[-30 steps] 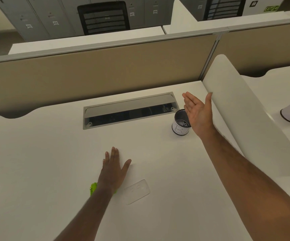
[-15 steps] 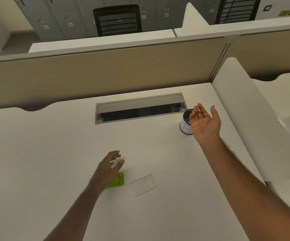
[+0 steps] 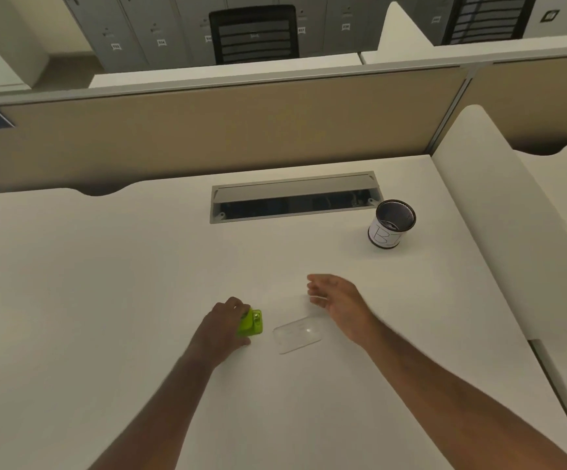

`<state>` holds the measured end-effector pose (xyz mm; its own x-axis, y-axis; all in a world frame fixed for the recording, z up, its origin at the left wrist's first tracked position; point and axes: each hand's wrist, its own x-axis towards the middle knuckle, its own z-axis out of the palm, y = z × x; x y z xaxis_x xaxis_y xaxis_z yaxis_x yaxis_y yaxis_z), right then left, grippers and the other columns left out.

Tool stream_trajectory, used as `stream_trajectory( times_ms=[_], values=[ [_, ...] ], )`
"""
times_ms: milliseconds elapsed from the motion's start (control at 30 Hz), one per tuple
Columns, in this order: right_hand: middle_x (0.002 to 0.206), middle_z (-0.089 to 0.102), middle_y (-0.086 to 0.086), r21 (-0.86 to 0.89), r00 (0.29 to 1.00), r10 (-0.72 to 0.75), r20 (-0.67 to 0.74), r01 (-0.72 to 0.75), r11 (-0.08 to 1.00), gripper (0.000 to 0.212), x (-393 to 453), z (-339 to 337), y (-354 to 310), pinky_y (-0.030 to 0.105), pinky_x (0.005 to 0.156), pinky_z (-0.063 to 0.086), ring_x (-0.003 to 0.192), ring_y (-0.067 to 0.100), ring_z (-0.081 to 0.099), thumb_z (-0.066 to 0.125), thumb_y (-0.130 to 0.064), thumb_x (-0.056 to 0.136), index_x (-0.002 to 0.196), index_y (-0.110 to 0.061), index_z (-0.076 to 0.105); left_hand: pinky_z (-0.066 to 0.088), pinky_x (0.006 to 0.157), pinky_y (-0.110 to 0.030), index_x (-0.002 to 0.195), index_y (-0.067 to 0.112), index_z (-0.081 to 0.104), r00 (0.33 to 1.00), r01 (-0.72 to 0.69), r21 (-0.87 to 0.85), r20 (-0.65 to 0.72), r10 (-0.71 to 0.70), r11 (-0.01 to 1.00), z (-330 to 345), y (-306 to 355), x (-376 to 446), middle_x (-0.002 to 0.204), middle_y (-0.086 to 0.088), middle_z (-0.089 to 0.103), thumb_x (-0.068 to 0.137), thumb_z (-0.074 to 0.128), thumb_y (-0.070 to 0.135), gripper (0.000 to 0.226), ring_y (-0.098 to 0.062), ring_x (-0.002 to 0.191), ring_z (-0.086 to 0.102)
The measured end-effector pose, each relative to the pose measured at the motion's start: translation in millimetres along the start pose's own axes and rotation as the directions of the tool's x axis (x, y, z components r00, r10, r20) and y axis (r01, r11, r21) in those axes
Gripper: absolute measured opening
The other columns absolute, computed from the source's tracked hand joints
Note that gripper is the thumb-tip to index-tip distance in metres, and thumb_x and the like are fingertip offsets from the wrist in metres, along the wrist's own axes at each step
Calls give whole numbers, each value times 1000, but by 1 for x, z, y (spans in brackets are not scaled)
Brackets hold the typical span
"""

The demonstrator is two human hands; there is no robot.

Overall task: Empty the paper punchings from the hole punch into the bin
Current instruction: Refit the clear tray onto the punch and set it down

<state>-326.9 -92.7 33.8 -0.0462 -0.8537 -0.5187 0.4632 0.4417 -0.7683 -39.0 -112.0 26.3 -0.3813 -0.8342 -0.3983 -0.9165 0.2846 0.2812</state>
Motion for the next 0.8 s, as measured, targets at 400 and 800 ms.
stream_trajectory(
  times_ms=[400,800],
  values=[
    [156,40,-5,-916,918,50,393,396,-71,72,-26,4,46,40,118,23,144,19,36,74,-47,90,154,-26,49,55,90,-41,132,19,66,997,-28,42,-73,31,999,3,-5,-6,131,0,62,92,78,42,48,-26,116,59],
    [128,58,0,-853,882,-60,468,433,-291,57,-24,0,46,41,100,41,114,24,56,67,-53,86,130,-18,60,52,85,-36,116,22,69,984,91,-353,-110,-138,931,3,-12,-5,118,6,67,80,92,37,46,-19,109,64]
  ],
)
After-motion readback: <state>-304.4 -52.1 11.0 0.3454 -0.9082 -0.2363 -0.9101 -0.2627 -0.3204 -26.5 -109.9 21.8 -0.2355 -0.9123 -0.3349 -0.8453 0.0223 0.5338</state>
